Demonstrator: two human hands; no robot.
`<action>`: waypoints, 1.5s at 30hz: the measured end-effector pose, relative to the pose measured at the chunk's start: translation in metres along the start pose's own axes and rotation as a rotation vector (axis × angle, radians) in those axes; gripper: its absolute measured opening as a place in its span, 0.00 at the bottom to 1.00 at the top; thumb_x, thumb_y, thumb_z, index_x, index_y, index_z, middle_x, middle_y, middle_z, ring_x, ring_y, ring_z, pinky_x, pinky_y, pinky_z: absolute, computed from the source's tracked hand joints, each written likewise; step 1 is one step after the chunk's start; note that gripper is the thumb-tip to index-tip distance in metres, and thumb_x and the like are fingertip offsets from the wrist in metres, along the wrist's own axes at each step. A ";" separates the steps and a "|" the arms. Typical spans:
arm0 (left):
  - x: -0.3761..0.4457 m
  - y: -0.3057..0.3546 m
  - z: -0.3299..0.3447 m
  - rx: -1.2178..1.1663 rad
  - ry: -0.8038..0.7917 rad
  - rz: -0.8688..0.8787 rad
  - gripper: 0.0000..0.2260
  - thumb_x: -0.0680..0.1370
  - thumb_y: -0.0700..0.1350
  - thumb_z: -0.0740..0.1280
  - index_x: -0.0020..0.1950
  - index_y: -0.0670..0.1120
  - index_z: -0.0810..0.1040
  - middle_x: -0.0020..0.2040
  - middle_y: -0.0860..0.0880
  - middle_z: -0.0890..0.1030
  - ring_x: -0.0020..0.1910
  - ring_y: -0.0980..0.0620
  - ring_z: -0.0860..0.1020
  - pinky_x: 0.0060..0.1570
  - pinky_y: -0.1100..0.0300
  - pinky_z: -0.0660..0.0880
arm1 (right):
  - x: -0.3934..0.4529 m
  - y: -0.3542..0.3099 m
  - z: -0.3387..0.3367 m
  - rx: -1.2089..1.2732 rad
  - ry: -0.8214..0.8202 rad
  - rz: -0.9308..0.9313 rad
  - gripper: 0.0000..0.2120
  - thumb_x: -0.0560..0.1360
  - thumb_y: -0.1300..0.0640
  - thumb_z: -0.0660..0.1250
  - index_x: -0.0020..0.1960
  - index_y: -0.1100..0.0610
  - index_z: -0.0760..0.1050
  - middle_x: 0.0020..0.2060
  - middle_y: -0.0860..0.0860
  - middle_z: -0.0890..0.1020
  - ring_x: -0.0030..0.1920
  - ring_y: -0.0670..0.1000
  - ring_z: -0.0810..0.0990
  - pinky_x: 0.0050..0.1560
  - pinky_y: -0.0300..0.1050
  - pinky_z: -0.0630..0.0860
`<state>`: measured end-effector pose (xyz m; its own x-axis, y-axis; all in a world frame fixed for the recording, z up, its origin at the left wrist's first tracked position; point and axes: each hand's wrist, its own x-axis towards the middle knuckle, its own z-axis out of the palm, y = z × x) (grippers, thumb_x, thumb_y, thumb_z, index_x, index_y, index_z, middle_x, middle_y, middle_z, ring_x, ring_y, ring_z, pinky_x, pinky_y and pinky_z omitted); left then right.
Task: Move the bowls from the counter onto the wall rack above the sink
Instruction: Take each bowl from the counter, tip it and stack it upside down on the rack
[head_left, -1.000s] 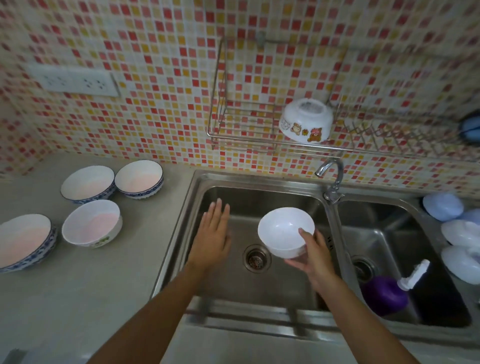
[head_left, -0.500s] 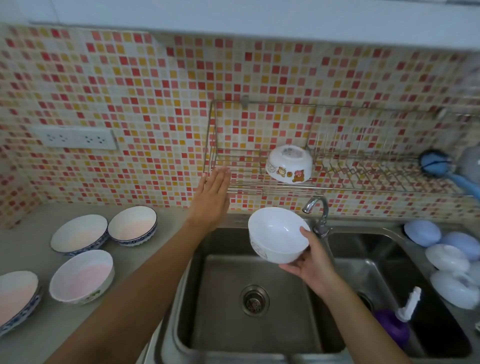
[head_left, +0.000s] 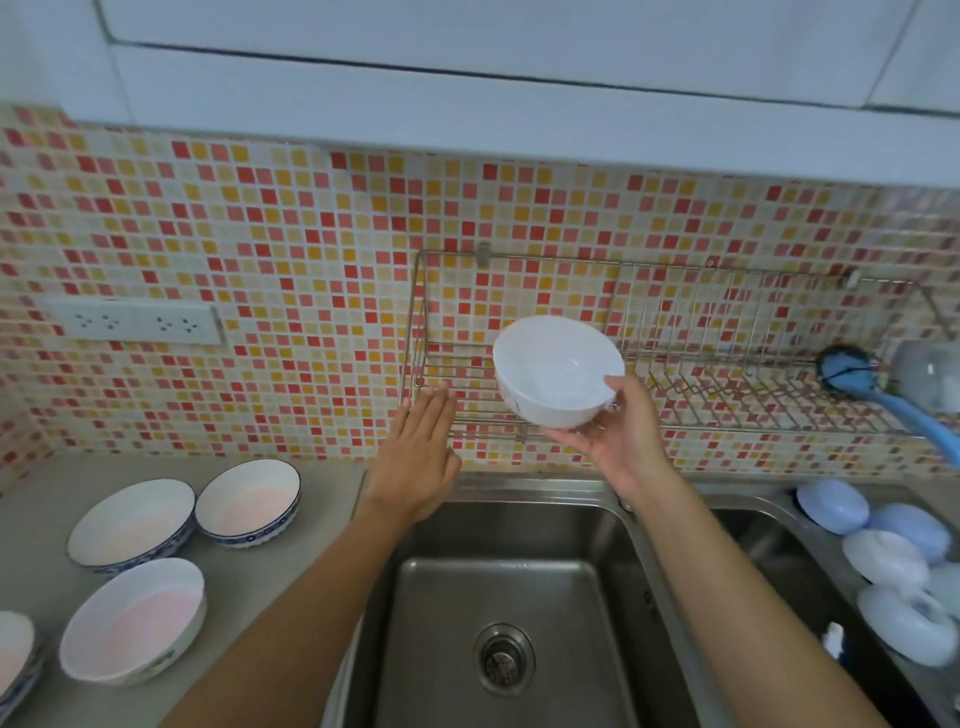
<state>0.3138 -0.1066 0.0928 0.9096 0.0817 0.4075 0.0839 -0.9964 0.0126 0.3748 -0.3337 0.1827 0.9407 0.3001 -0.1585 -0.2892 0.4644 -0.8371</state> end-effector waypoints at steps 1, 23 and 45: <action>0.000 0.001 -0.001 -0.008 -0.001 0.000 0.29 0.78 0.56 0.41 0.77 0.46 0.45 0.78 0.49 0.47 0.76 0.51 0.43 0.73 0.51 0.38 | 0.008 -0.002 0.007 -0.034 -0.010 -0.019 0.20 0.77 0.56 0.64 0.68 0.50 0.66 0.62 0.57 0.72 0.61 0.61 0.75 0.51 0.65 0.80; -0.001 0.004 -0.006 -0.076 -0.008 -0.020 0.30 0.76 0.54 0.42 0.77 0.46 0.43 0.78 0.49 0.45 0.76 0.52 0.40 0.72 0.53 0.33 | 0.128 0.041 0.051 -1.673 -0.370 -0.753 0.42 0.67 0.61 0.77 0.76 0.46 0.62 0.71 0.49 0.65 0.71 0.54 0.61 0.70 0.51 0.66; 0.067 0.033 -0.039 -0.322 -0.008 -0.215 0.30 0.78 0.63 0.51 0.77 0.55 0.47 0.78 0.51 0.45 0.76 0.48 0.49 0.71 0.45 0.58 | 0.114 -0.003 -0.032 -1.592 0.159 -0.653 0.38 0.71 0.40 0.71 0.75 0.47 0.61 0.76 0.55 0.61 0.75 0.60 0.59 0.71 0.60 0.63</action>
<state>0.3618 -0.1351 0.1567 0.8883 0.2882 0.3576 0.1417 -0.9126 0.3836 0.4886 -0.3273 0.1504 0.8571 0.2887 0.4268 0.4700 -0.7775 -0.4179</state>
